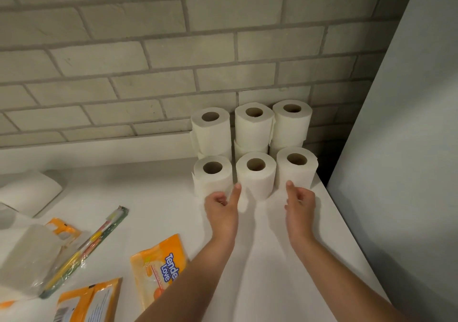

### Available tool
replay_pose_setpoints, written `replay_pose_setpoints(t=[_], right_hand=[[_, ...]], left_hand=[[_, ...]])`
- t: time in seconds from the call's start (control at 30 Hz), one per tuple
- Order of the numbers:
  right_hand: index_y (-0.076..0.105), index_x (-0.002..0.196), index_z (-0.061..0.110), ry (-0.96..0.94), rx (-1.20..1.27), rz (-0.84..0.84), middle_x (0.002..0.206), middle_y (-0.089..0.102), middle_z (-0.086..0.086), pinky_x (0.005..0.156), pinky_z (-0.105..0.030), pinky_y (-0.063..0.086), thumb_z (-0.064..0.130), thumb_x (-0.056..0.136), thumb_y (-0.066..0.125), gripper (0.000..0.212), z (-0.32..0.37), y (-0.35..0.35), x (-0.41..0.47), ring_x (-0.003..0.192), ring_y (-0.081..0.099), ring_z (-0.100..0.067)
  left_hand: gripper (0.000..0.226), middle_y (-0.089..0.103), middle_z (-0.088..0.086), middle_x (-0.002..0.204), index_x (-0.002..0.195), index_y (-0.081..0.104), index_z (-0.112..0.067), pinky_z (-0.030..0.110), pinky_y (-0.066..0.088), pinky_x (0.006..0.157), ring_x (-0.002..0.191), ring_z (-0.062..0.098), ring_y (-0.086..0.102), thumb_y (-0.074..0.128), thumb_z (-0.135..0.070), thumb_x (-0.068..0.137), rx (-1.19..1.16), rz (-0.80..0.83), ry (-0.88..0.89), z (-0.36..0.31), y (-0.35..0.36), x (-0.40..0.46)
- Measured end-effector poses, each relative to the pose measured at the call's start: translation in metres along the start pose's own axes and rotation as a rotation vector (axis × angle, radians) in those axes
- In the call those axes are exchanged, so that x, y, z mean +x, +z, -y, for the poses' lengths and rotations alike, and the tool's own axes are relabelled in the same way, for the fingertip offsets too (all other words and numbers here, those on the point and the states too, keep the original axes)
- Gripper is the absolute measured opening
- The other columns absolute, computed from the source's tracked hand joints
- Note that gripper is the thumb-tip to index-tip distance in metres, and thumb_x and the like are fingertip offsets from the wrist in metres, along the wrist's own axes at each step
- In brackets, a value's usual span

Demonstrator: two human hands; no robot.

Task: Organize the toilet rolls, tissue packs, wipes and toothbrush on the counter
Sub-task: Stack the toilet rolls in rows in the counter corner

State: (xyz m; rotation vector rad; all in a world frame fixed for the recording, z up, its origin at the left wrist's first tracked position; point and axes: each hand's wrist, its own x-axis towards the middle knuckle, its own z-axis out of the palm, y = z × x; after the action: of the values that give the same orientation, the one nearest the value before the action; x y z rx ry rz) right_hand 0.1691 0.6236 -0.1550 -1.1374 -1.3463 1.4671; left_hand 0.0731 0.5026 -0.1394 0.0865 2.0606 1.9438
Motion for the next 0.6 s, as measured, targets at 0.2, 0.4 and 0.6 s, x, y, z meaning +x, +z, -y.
replay_pose_setpoints(t=[0.2, 0.4, 0.6], right_hand=[[0.038, 0.136, 0.016, -0.039, -0.242, -0.148, 0.135, 0.039, -0.009, 0.097, -0.042, 0.049, 0.025, 0.069, 0.086, 0.083, 0.01, -0.021, 0.021, 0.119, 0.046, -0.027], [0.032, 0.144, 0.024, -0.105, -0.292, -0.036, 0.144, 0.04, -0.005, 0.104, -0.056, 0.044, 0.025, 0.064, 0.089, 0.098, 0.006, -0.017, 0.036, 0.128, 0.046, -0.029], [0.036, 0.141, 0.028, -0.127, -0.299, -0.017, 0.138, 0.05, -0.001, 0.102, -0.055, 0.047, 0.029, 0.066, 0.087, 0.091, 0.003, -0.014, 0.039, 0.125, 0.052, -0.025]], left_hand=[[0.115, 0.038, 0.01, 0.142, 0.147, 0.029, -0.013, 0.035, 0.035, 0.107, 0.13, 0.027, 0.039, 0.097, -0.028, 0.055, 0.22, -0.163, 0.115, -0.004, -0.02, 0.005], [0.141, 0.032, 0.01, 0.152, 0.153, 0.015, -0.012, 0.042, 0.025, 0.116, 0.141, 0.029, 0.03, 0.096, -0.047, 0.044, 0.408, -0.12, 0.3, -0.005, -0.005, 0.006], [0.141, 0.033, 0.014, 0.152, 0.153, 0.016, -0.007, 0.046, 0.028, 0.115, 0.139, 0.033, 0.033, 0.093, -0.056, 0.045, 0.45, -0.205, 0.35, -0.002, 0.006, 0.004]])
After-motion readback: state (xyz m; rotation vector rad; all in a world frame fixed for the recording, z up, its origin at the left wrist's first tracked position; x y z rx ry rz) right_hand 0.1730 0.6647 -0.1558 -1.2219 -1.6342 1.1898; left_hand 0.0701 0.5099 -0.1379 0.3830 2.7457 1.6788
